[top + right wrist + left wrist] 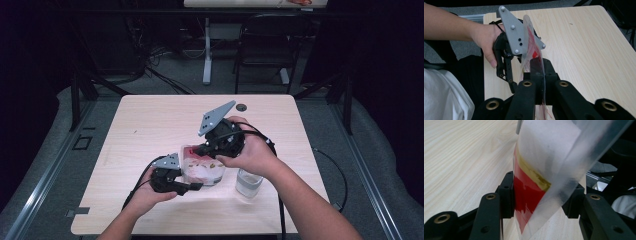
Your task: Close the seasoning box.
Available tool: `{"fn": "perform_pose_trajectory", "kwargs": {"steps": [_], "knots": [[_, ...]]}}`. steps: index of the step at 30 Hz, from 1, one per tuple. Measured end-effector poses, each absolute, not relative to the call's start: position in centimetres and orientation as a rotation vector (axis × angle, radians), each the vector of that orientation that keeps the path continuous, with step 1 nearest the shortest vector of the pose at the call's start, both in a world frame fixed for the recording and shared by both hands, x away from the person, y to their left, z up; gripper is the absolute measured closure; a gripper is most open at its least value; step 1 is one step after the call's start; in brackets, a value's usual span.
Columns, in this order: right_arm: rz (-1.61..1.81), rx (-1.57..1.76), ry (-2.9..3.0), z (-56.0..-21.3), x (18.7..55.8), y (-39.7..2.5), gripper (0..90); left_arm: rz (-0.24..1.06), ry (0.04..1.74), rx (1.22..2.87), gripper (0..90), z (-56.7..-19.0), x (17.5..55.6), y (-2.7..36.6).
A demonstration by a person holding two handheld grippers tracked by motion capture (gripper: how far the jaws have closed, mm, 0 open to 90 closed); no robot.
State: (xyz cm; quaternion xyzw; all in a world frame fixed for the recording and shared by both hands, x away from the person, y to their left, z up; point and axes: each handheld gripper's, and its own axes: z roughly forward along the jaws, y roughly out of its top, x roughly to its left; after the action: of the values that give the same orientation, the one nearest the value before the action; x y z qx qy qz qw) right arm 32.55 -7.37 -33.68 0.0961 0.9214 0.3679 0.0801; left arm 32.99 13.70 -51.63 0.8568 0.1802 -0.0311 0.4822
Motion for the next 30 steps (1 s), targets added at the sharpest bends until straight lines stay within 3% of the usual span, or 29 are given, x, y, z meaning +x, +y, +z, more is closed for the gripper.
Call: {"fn": "perform_pose_trajectory", "kwargs": {"steps": [30], "knots": [[1.149,0.378,2.731,-34.6,32.4,-9.7,84.8,-0.079,0.447,2.22,59.7,-50.6,32.5,14.4]]}}
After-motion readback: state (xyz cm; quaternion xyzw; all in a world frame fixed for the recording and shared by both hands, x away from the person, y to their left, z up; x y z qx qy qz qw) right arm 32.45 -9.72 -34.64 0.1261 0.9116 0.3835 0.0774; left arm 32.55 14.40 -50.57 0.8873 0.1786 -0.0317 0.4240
